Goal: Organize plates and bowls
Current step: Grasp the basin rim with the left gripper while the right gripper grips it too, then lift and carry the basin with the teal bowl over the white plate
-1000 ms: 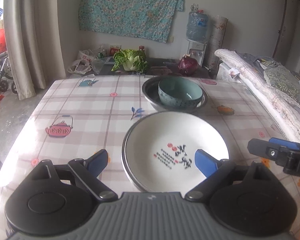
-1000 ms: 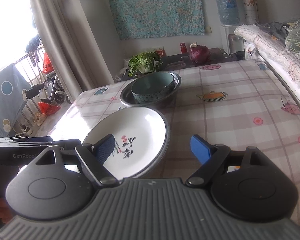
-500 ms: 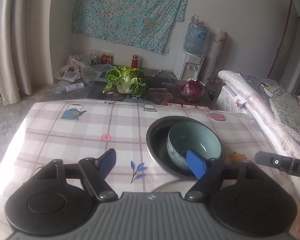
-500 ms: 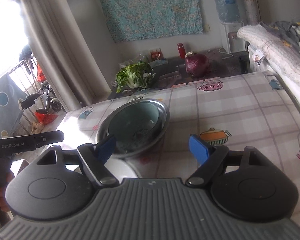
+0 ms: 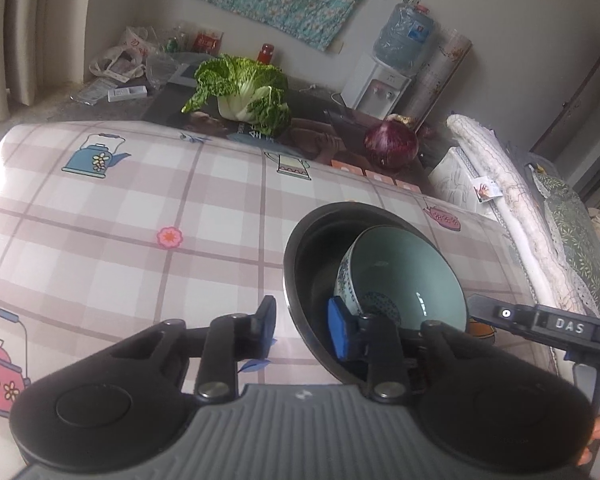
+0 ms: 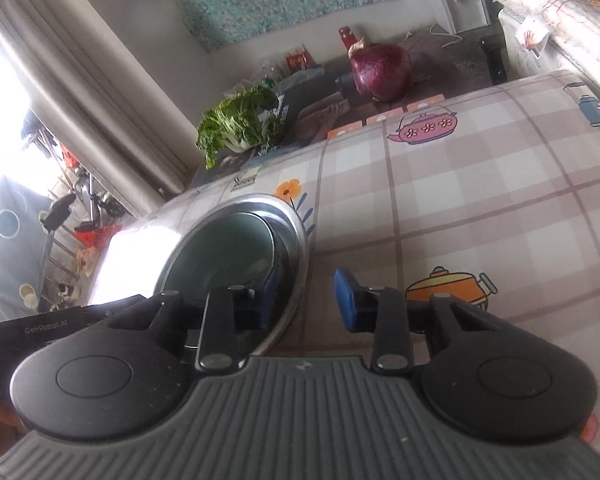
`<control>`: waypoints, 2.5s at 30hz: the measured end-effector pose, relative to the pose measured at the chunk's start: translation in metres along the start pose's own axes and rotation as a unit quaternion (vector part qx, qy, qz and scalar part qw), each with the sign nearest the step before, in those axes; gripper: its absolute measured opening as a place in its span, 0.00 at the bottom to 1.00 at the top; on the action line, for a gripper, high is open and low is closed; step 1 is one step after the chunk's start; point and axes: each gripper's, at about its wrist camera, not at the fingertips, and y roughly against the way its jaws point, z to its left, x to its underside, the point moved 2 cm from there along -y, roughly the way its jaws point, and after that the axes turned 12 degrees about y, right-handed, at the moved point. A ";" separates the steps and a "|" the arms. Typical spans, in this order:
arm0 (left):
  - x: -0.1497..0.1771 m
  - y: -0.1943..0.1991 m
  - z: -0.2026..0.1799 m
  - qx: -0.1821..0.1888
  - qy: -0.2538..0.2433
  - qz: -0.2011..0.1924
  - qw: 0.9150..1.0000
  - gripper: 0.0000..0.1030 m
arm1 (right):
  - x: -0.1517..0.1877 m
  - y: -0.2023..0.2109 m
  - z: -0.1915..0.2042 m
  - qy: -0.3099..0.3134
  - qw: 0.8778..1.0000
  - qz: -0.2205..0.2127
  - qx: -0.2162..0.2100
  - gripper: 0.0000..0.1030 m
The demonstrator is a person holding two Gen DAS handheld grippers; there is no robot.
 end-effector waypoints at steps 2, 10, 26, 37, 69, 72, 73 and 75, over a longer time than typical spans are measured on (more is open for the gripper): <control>0.000 -0.005 -0.001 -0.001 -0.002 0.008 1.000 0.20 | 0.000 -0.009 -0.001 0.000 1.000 0.012 0.003 0.23; -0.002 -0.020 0.005 0.003 0.016 0.033 0.999 0.15 | -0.006 -0.028 -0.007 -0.020 0.999 0.033 -0.015 0.22; -0.005 -0.025 0.011 0.015 0.039 0.038 0.998 0.14 | -0.004 -0.044 0.000 -0.024 0.999 0.030 -0.035 0.08; -0.007 -0.022 0.010 0.018 0.035 0.031 0.999 0.14 | -0.004 -0.041 0.001 -0.021 0.999 0.024 -0.033 0.09; 0.012 0.086 -0.012 0.052 0.019 -0.025 0.998 0.14 | -0.007 0.054 0.051 0.014 0.999 -0.030 -0.033 0.09; 0.028 0.105 -0.008 0.055 0.022 -0.027 0.998 0.13 | 0.006 0.075 0.063 0.020 0.999 -0.031 -0.035 0.10; 0.034 0.110 -0.006 0.056 0.023 -0.028 0.998 0.13 | 0.012 0.081 0.066 0.020 0.999 -0.029 -0.036 0.10; 0.046 0.119 -0.001 0.056 0.025 -0.029 0.998 0.13 | 0.026 0.089 0.071 0.018 0.999 -0.021 -0.040 0.11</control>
